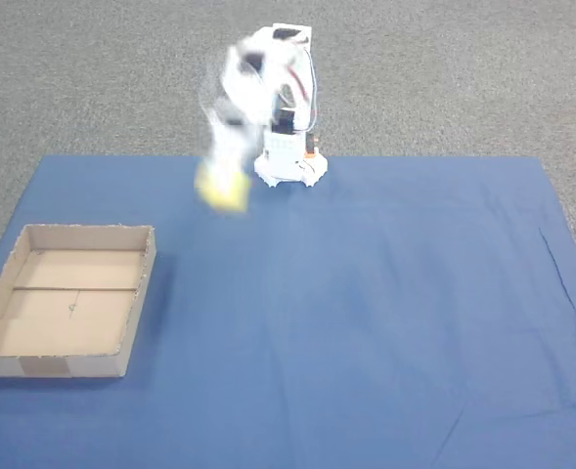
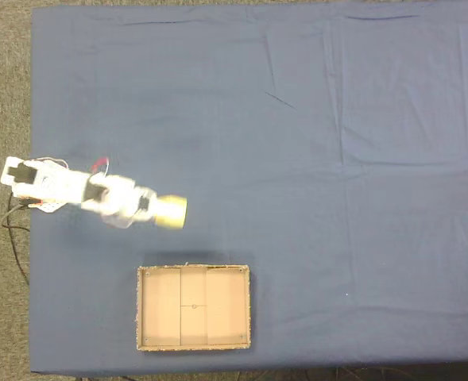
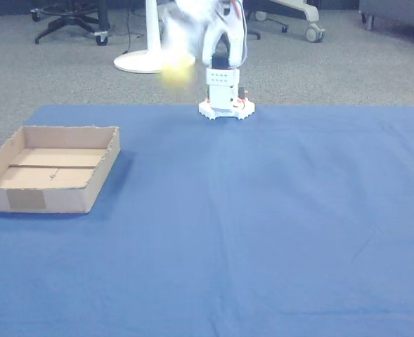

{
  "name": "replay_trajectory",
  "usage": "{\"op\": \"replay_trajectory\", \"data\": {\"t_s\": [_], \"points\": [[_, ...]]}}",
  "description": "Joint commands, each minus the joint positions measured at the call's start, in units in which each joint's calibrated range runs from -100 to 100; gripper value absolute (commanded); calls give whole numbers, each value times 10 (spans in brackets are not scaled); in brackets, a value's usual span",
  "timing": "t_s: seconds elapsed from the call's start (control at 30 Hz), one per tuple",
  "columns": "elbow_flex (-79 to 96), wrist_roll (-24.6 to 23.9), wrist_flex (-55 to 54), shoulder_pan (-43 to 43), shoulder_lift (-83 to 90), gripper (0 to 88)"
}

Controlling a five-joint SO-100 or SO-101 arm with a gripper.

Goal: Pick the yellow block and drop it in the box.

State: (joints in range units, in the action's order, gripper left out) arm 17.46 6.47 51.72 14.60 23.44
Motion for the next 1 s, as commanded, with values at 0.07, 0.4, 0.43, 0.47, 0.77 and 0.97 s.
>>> {"op": "replay_trajectory", "data": {"t_s": [0.07, 0.4, 0.43, 0.47, 0.77, 0.97], "points": [[-240, 11, -119, 226, -113, 185], [-618, 60, -103, 233, -648, 186], [-650, 62, -73, 233, -670, 186], [-669, 66, -44, 233, -683, 186], [-641, 96, -32, 234, -694, 368], [-385, 78, -26, 202, -410, 341]]}}
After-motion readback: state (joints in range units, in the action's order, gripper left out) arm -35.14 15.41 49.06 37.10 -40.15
